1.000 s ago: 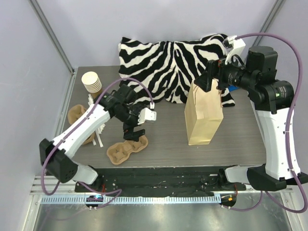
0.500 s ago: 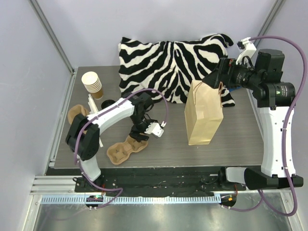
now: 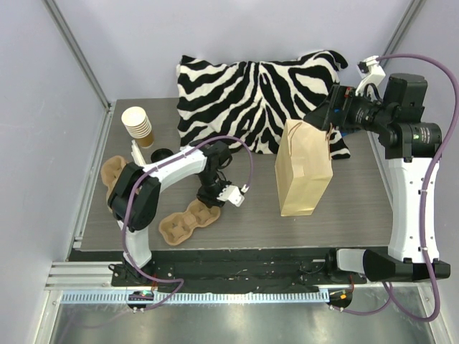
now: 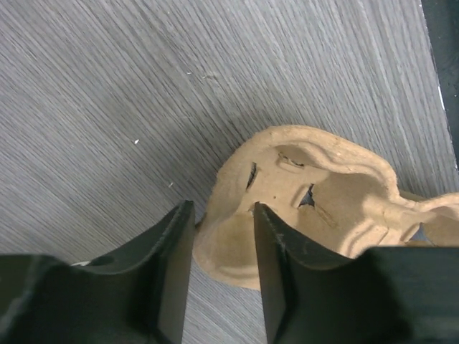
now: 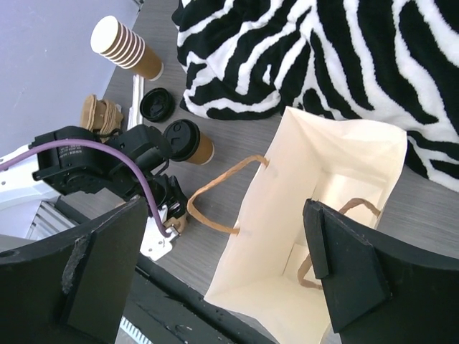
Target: Pack the takeout coffee
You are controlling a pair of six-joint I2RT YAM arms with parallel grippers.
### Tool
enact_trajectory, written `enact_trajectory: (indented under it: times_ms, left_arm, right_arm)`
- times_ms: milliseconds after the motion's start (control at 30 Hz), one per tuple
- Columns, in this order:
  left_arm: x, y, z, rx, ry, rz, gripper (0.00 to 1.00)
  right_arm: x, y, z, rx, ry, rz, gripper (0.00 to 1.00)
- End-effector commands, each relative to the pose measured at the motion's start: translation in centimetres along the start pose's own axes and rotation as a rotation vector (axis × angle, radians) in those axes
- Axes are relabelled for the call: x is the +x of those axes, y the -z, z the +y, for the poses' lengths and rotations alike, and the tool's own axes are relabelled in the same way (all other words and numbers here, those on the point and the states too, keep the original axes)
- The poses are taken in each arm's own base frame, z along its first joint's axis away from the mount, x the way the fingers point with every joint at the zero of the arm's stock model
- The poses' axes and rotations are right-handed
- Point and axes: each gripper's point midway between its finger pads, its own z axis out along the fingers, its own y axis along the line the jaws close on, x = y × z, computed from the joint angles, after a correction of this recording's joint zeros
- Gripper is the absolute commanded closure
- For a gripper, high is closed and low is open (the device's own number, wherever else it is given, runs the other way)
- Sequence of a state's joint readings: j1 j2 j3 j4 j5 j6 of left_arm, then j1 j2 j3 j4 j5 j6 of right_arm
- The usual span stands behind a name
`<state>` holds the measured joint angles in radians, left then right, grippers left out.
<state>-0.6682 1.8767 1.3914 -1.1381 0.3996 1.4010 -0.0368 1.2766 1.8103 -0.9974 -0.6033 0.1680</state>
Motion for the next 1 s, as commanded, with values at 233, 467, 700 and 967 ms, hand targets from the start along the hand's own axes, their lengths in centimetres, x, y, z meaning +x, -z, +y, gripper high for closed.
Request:
enact_trajectory:
  times_ms: [233,467,700,967]
  left_arm:
    - [-0.2,0.0,-0.1,0.003,-0.036,-0.005,0.75]
    - [-4.0,2.8,-2.4,-0.018,-0.027,-0.086,1.0]
    - [-8.0,7.1,-4.7,-0.059,0.059,-0.224,1.0]
    - [-10.9,9.4,-6.1,-0.069,0.224,-0.343,1.0]
  right_arm:
    - [-8.1,-0.4,-4.3,0.196,0.264,-0.122,0.0]
    - [-7.9,-2.3,-9.2,0.171,0.331,0.017,0.0]
    - [-4.0,-3.2,-9.5,0.008,0.559,0.169,0.06]
    - [-2.4,-6.3,-10.1,-0.091,0.681,0.224,0.15]
